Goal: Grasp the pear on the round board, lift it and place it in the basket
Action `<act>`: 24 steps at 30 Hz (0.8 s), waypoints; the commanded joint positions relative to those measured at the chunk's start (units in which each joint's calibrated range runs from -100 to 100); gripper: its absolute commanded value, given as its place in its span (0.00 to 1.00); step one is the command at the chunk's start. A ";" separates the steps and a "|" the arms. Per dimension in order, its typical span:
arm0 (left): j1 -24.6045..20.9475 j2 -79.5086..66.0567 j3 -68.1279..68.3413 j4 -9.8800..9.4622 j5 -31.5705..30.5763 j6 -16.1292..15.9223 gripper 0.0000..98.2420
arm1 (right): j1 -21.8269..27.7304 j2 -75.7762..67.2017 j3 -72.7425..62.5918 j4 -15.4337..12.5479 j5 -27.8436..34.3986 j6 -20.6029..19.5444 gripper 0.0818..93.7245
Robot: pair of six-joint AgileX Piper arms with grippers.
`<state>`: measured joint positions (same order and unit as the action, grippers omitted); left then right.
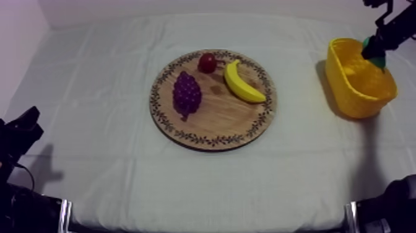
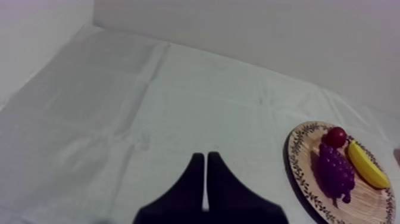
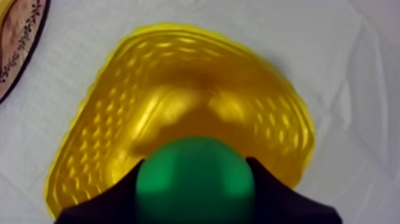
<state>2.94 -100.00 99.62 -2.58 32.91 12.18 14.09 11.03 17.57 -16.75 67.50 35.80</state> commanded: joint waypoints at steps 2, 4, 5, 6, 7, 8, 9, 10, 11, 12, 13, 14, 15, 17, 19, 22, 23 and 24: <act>-0.01 0.00 0.05 0.01 -0.01 0.01 0.00 | 0.03 -0.22 1.59 -0.48 -1.87 -0.47 0.55; -0.01 0.00 0.05 0.01 -0.01 0.01 0.00 | 0.09 -0.96 2.47 -0.68 -2.44 -1.01 0.60; -0.01 0.00 0.05 0.01 -0.01 0.01 0.00 | 0.11 -1.59 2.94 -0.76 -2.65 -1.31 0.62; -0.01 0.00 0.05 0.01 -0.01 0.01 0.00 | 0.14 -2.33 3.48 -0.80 -2.85 -1.66 0.63; -0.01 0.00 0.05 0.01 -0.01 0.01 0.00 | 0.15 -3.21 4.05 -0.80 -3.16 -2.03 0.64; -0.01 0.00 0.05 0.01 -0.01 0.01 0.00 | 0.15 -4.23 4.65 -0.79 -3.59 -2.46 0.65; -0.01 0.00 0.05 0.01 -0.01 0.01 0.00 | 0.15 -5.40 5.27 -0.78 -3.94 -2.91 0.66; -0.01 0.00 0.05 0.01 -0.01 0.01 0.00 | 0.17 -6.76 5.94 -0.80 -4.14 -3.35 0.66; -0.01 0.00 0.05 0.01 -0.01 0.01 0.00 | 0.23 -8.29 6.61 -0.90 -4.21 -3.80 0.66; -0.01 0.00 0.05 0.01 -0.01 0.01 0.00 | 0.30 -10.00 7.38 -1.06 -4.20 -4.27 0.65; -0.01 0.00 0.05 0.01 -0.01 0.01 0.00 | 0.35 -11.91 8.25 -1.31 -4.25 -4.72 0.64; -0.01 0.00 0.05 0.01 -0.01 0.01 0.00 | 0.38 -13.97 9.22 -1.60 -4.48 -5.29 0.62; -0.01 0.00 0.05 0.01 -0.01 0.01 0.00 | 0.31 -16.19 10.27 -1.83 -4.93 -6.07 0.60; -0.01 0.00 0.05 0.01 -0.01 0.01 0.00 | -0.27 -21.02 12.73 -1.80 -6.53 -8.40 0.55; -0.01 0.00 0.05 0.01 -0.01 0.01 0.00 | -1.53 -26.31 15.61 -1.00 -8.67 -11.53 0.49; -0.01 0.00 0.05 0.01 -0.01 0.01 0.00 | -4.35 -35.04 20.64 0.97 -12.66 -16.59 0.38; -0.01 0.00 0.05 0.01 -0.01 0.01 0.00 | -5.41 -38.10 22.47 1.89 -13.97 -18.34 0.34; -0.01 0.00 0.05 0.01 -0.01 0.01 0.00 | -6.50 -41.21 24.38 2.93 -15.20 -20.17 0.29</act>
<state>2.94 -100.00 99.62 -2.58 32.91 12.18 9.74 -20.08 38.02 -15.48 55.03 21.81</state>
